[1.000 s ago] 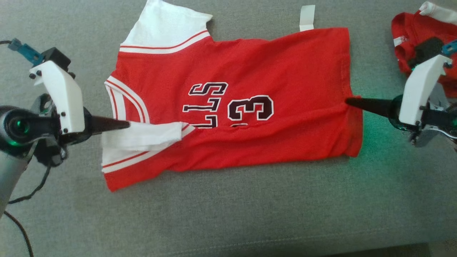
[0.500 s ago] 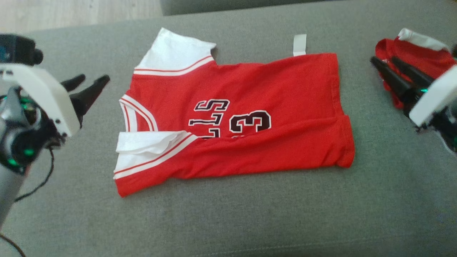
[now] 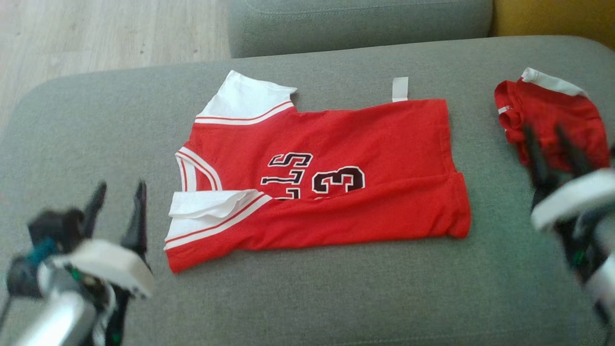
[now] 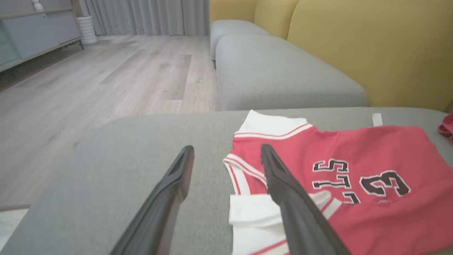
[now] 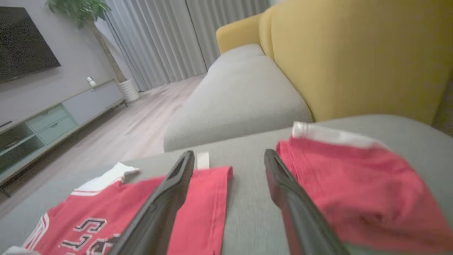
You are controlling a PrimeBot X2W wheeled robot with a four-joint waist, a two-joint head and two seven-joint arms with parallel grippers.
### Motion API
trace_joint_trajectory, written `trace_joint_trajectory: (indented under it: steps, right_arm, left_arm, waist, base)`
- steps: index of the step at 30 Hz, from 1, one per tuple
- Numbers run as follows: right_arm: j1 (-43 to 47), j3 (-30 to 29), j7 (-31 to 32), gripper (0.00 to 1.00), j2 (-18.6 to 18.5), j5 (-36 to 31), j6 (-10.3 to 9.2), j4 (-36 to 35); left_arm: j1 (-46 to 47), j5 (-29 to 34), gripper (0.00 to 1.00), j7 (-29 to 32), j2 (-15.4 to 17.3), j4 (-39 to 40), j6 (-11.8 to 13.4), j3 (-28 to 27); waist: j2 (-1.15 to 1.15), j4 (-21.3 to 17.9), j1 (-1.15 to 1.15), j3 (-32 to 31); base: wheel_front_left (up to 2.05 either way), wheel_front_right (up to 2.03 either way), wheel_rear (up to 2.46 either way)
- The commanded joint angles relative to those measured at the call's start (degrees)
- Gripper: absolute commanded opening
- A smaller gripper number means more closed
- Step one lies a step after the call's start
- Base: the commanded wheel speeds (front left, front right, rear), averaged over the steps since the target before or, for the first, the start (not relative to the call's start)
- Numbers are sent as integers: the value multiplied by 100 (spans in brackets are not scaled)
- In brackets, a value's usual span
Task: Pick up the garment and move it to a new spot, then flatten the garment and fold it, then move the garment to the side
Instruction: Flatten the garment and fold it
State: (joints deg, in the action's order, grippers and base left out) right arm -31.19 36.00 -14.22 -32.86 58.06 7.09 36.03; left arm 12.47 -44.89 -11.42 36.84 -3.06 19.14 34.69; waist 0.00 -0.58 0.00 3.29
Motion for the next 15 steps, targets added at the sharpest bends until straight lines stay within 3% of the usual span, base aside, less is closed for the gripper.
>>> trace_joint_trajectory:
  steps: [1, 6, 11, 15]
  right_arm:
    - [566, -316, -76, 100, 165, -418, 40, -168]
    - [1370, -920, 134, 100, 715, -1298, 40, -192]
    - [1691, -1356, 849, 100, 1131, -1906, 40, -392]
    - [1792, -1783, 1379, 100, 1462, -2413, 40, -557]
  left_arm:
    - [15, 104, 100, -134, 91, 236, 249, -259]
    - [-499, 230, 100, -124, -124, 279, 680, -44]
    - [-540, 264, 100, 517, -206, 62, 787, 376]
    - [-371, 222, 100, 1097, -327, -147, 735, 671]
  waist:
    - [0, -15, 0, -14]
    - [0, 14, 0, 1]
    - [0, 56, 0, 54]
    - [0, 83, 0, 126]
  base:
    - [0, 0, 0]
    - [0, 0, 0]
    - [0, 0, 0]
    - [0, 0, 0]
